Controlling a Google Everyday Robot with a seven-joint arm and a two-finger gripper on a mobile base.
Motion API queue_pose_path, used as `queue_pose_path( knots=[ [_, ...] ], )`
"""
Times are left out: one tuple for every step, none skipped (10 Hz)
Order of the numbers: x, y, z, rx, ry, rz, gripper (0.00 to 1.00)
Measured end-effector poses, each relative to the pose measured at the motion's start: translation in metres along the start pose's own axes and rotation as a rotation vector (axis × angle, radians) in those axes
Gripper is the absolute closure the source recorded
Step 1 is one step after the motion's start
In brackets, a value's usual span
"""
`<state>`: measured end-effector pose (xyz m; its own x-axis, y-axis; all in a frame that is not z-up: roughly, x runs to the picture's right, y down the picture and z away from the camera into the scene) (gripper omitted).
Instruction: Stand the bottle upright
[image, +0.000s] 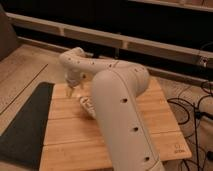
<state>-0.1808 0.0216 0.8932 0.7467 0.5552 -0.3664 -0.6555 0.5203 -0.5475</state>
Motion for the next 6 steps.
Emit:
queue_pose_path(
  knots=[
    [0.001, -0.003, 0.006, -0.002, 0.016, 0.01, 0.35],
    [0.003, -0.005, 0.014, -0.01, 0.038, 0.024, 0.35],
    [0.005, -0.007, 0.021, -0.019, 0.056, 0.039, 0.35],
    [0.007, -0.007, 0.027, -0.028, 0.069, 0.052, 0.35],
    [0.008, -0.007, 0.032, -0.038, 0.082, 0.065, 0.35],
    [0.009, -0.007, 0.036, -0.043, 0.091, 0.076, 0.35]
  ],
)
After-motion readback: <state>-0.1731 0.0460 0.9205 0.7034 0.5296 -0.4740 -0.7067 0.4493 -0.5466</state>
